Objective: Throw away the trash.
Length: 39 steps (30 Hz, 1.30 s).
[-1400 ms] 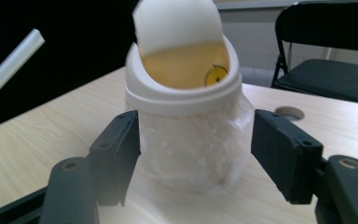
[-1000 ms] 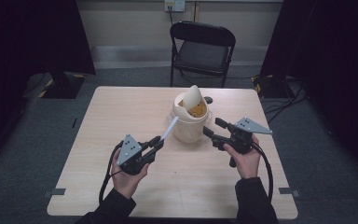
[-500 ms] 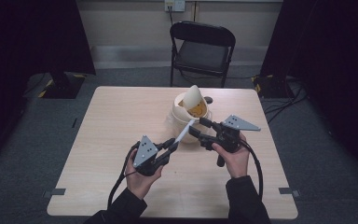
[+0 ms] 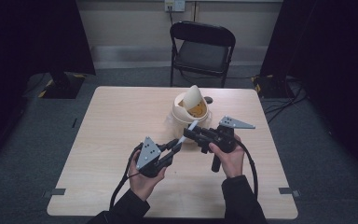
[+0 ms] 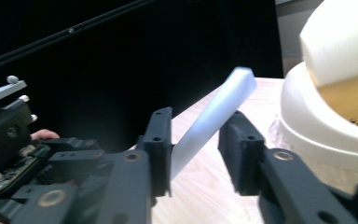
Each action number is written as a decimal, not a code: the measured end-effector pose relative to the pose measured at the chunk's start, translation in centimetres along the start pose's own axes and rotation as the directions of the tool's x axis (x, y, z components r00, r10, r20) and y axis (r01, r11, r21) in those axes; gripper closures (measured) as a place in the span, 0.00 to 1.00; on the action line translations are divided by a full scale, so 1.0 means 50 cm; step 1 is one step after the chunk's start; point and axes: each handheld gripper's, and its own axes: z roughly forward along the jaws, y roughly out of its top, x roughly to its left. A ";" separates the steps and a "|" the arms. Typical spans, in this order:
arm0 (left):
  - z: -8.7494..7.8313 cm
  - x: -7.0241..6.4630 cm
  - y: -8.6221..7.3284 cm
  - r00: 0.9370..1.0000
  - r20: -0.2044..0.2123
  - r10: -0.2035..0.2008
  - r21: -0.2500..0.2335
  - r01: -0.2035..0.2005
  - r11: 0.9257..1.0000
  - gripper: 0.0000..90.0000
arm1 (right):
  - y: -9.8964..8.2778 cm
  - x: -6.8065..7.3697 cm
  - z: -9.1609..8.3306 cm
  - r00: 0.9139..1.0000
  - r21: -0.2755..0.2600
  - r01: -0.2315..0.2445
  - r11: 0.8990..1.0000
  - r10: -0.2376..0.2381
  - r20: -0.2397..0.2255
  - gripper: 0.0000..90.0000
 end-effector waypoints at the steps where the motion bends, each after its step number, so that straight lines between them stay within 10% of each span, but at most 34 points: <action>1: 0.002 0.000 -0.001 1.000 -0.002 -0.001 0.007 0.001 1.000 0.88 | -0.001 0.002 0.001 1.000 -0.004 -0.012 1.000 0.011 -0.011 0.79; 8: 0.001 0.003 -0.009 1.000 0.002 -0.011 0.025 0.011 1.000 0.87 | 0.002 0.008 0.000 0.997 -0.002 -0.036 0.999 0.036 -0.065 0.89; 20: -0.049 0.055 -0.057 0.998 -0.041 -0.044 0.107 0.048 0.993 0.77 | 0.023 -0.002 -0.041 0.998 -0.072 0.048 0.996 -0.046 0.037 0.90; 26: -0.103 0.105 -0.114 0.991 -0.107 -0.078 0.218 0.100 0.971 0.69 | 0.038 -0.013 -0.082 0.993 -0.123 0.076 0.990 -0.065 0.096 0.90; 31: -0.159 0.154 -0.179 0.976 -0.198 -0.093 0.347 0.159 0.924 0.61 | 0.056 -0.021 -0.123 0.986 -0.160 0.105 0.982 -0.082 0.147 0.90; 39: -0.179 0.181 -0.218 0.955 -0.264 -0.138 0.404 0.239 0.883 0.54 | 0.076 -0.029 -0.166 0.976 -0.194 0.133 0.972 -0.094 0.198 0.90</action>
